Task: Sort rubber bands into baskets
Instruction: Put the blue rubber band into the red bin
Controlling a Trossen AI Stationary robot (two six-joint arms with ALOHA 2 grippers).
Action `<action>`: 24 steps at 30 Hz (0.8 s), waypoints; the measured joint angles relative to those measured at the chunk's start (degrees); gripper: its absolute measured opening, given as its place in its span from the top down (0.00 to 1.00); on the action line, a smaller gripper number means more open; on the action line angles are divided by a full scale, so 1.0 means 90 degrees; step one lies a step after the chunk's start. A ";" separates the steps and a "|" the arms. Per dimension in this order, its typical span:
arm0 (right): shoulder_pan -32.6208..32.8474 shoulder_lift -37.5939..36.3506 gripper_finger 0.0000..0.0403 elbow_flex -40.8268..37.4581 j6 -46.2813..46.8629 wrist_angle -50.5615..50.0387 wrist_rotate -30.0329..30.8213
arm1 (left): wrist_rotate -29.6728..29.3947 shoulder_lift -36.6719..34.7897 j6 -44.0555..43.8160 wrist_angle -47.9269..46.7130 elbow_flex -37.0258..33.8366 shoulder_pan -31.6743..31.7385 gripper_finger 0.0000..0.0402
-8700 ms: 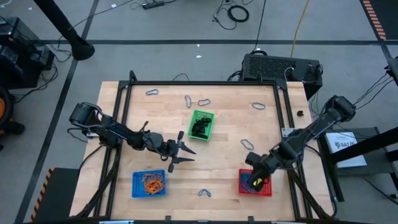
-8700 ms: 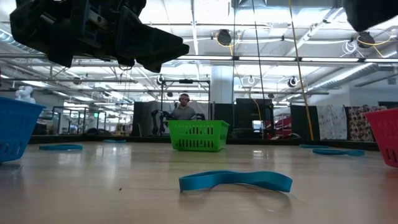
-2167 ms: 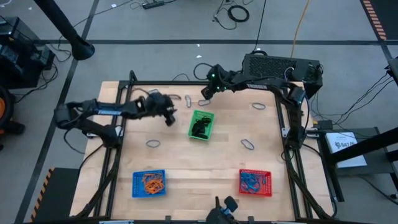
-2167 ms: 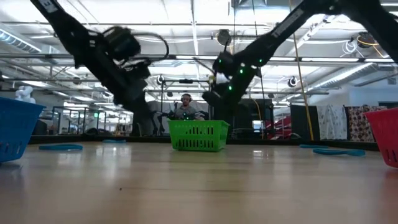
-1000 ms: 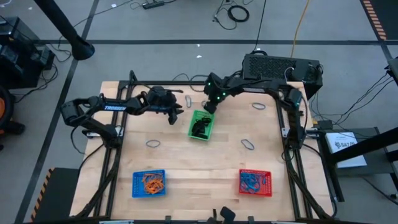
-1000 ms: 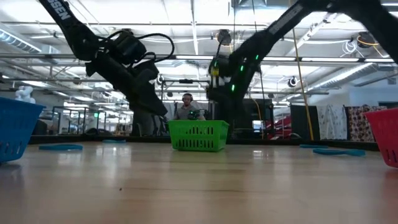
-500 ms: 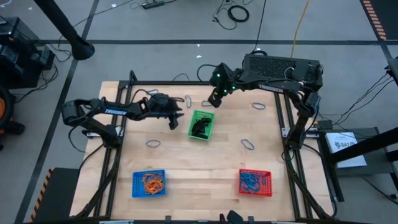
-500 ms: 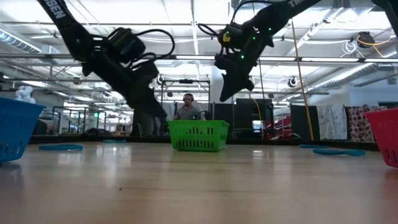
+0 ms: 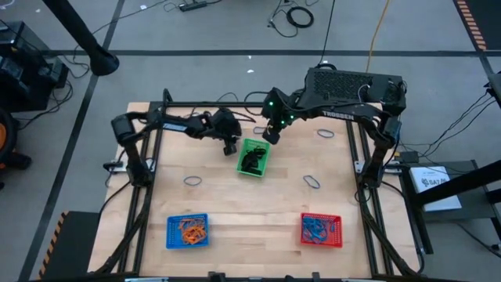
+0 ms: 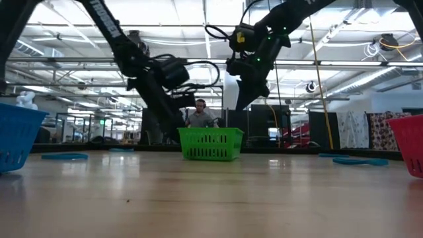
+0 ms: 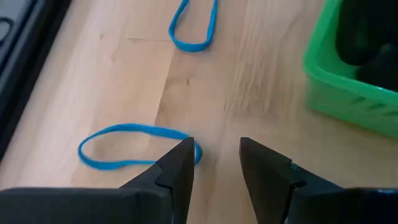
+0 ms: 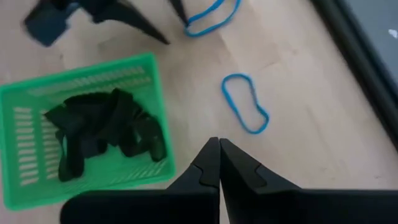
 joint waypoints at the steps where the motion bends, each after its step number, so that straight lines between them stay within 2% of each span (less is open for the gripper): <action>1: 0.0032 0.0000 1.00 0.0000 -0.0024 -0.0053 -0.0001 | -0.0053 0.0110 0.0006 -0.0034 0.0095 0.0000 0.66; 6: 0.0217 0.0000 1.00 0.0000 -0.0121 -0.0157 -0.0004 | -0.0485 0.0646 0.0135 -0.0385 0.0659 0.0004 0.66; 11: 0.0395 0.0000 1.00 0.0000 -0.0187 -0.0250 0.0000 | -0.0525 0.0831 -0.0073 -0.1436 0.1272 0.0007 0.67; 14: 0.0490 0.0000 1.00 0.0000 -0.0187 -0.0260 0.0000 | -0.0537 0.0956 -0.0309 -0.2000 0.1537 0.0009 0.76; 18: 0.0607 0.0000 1.00 0.0000 -0.0175 -0.0266 0.0000 | -0.0665 0.1117 -0.0144 -0.2302 0.1706 -0.0011 0.95; 24: 0.0791 -0.0007 1.00 -0.0023 -0.0170 -0.0856 0.0007 | -0.0846 0.0845 -0.0170 -0.2536 0.1664 -0.0068 0.99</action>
